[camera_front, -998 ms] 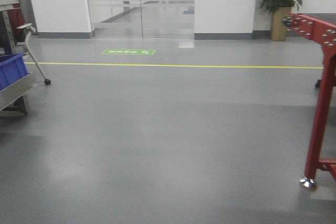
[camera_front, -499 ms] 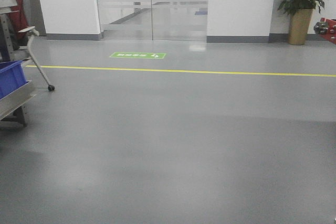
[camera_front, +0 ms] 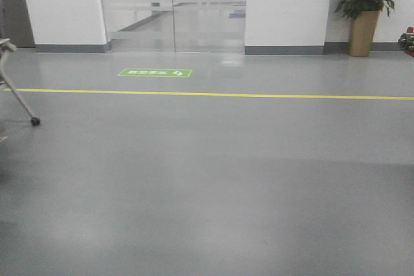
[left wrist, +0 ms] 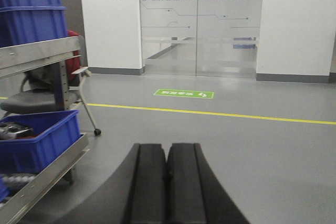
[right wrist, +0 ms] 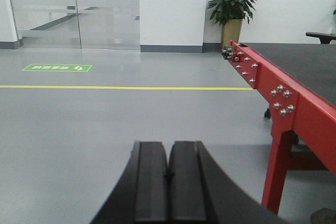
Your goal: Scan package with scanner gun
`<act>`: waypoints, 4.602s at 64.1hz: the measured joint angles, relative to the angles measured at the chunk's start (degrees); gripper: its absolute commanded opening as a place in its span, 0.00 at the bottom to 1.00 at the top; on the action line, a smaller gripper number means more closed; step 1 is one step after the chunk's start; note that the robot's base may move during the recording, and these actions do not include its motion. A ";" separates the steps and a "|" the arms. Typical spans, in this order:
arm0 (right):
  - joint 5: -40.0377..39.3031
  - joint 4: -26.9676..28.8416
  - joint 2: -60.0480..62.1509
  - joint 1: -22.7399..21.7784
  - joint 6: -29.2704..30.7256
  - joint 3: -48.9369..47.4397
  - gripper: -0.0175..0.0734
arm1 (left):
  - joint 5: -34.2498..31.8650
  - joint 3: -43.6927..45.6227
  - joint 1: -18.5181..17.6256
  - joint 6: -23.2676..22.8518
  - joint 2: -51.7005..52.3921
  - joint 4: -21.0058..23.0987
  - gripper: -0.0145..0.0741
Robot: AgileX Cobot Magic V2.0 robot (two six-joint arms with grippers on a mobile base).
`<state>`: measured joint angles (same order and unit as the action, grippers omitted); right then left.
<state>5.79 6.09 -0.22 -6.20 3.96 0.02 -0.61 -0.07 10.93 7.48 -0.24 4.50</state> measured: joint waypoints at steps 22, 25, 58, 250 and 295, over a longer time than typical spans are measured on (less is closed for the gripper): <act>0.00 0.00 0.00 0.00 0.00 0.00 0.02 | 0.00 0.00 0.00 0.00 0.00 0.00 0.04; 0.00 0.00 0.00 0.00 0.00 0.00 0.02 | 0.00 0.00 0.00 0.00 0.00 0.00 0.04; 0.00 0.00 0.00 0.00 0.00 0.00 0.02 | 0.00 0.00 0.00 0.00 0.00 0.00 0.04; 0.00 0.00 0.00 7.40 0.00 0.00 0.02 | 0.00 0.00 -5.83 0.00 0.00 0.00 0.04; 0.00 0.00 0.00 7.54 0.00 0.00 0.02 | 0.00 0.00 -5.83 0.00 0.00 0.00 0.04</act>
<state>5.79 6.09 -0.22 1.34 3.96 0.02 -0.61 -0.07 5.10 7.48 -0.24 4.50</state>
